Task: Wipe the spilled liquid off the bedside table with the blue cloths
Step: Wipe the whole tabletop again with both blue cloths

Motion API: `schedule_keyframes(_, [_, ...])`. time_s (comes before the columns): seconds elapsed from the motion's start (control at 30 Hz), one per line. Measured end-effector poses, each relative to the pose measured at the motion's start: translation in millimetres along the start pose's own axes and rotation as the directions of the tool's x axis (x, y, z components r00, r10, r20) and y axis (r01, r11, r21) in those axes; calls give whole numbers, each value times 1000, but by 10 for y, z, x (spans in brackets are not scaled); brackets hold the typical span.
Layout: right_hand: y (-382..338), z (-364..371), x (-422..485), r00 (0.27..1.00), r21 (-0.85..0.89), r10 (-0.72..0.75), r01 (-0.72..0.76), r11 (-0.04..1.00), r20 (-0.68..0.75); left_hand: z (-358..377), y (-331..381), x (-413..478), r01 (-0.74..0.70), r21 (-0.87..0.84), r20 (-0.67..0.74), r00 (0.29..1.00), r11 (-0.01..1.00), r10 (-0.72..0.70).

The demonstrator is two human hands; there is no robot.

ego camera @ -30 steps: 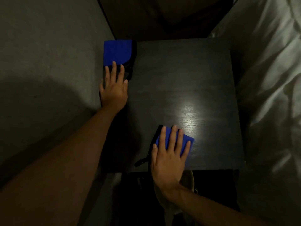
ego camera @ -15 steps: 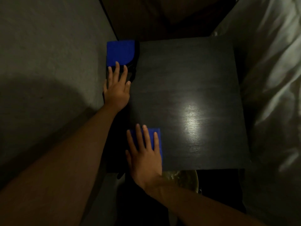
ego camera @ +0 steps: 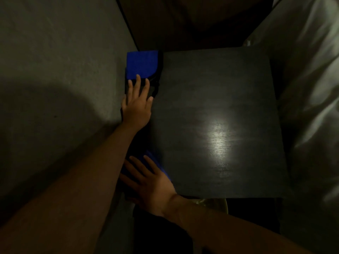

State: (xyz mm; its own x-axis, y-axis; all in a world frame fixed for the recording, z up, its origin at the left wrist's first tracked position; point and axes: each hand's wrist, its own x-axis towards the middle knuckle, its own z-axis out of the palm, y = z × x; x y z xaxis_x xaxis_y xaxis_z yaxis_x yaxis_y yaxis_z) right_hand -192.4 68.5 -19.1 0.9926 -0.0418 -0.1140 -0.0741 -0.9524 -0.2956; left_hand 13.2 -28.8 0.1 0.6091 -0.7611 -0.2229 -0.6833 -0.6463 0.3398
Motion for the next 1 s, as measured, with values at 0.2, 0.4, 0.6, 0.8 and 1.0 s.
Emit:
schedule_keyframes(0.2, [488, -97, -192, 974, -32, -224, 223, 974, -32, -14, 32, 0, 18, -8, -1, 1000, 1000, -18])
schedule_keyframes(0.4, [885, -228, -174, 957, -42, -289, 287, 957, -32, 23, 18, -5, 26, -6, -28, 999, 1000, -26])
schedule_keyframes(0.6, [1418, -469, 157, 995, -124, -81, 73, 990, -56, -8, 68, 7, 55, 20, -51, 997, 998, -54])
schedule_keyframes(0.8, [2155, -799, 362, 967, -100, 234, -245, 965, -105, -42, 105, -18, 9, 68, -182, 983, 998, 4])
schedule_keyframes(1.0, [2708, -999, 359, 883, -70, 459, -467, 882, -100, -82, 93, 111, -77, 58, -298, 950, 995, 90])
